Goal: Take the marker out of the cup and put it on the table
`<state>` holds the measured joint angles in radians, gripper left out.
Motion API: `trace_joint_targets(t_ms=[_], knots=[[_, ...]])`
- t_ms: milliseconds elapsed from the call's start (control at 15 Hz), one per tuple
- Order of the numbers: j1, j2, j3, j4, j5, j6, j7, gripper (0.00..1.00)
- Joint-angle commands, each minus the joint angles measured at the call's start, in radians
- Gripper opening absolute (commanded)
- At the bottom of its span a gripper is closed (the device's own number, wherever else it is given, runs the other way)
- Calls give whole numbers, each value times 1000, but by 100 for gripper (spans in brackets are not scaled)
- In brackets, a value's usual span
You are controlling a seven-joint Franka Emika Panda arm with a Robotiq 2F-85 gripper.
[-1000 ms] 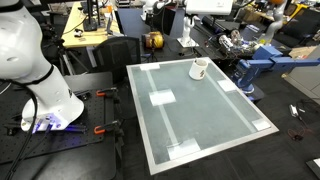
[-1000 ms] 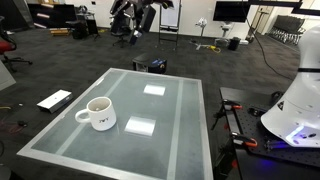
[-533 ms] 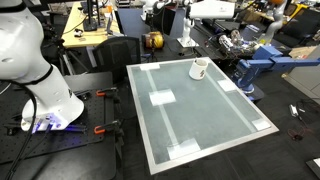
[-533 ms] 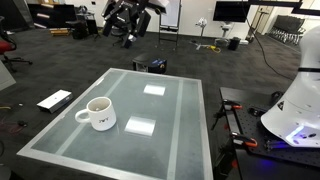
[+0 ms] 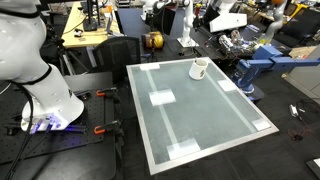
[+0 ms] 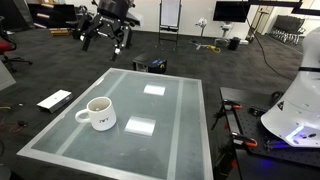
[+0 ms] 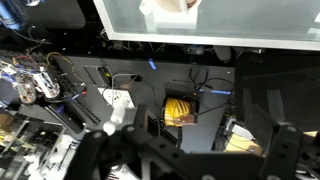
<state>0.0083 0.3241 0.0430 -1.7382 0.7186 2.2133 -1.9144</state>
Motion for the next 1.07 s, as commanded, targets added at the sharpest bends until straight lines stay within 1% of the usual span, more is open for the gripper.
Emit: trace_joint_targets(t_ms=[0, 200, 400, 667, 1000], knots=[[-29, 113, 24, 152, -104, -102, -3, 100], [-21, 178, 31, 223, -230, -124, 33, 100], [-20, 229, 52, 265, -330, -123, 32, 100], [-16, 294, 78, 311, -416, -116, 34, 100], [-17, 363, 102, 368, -475, -150, 32, 100]])
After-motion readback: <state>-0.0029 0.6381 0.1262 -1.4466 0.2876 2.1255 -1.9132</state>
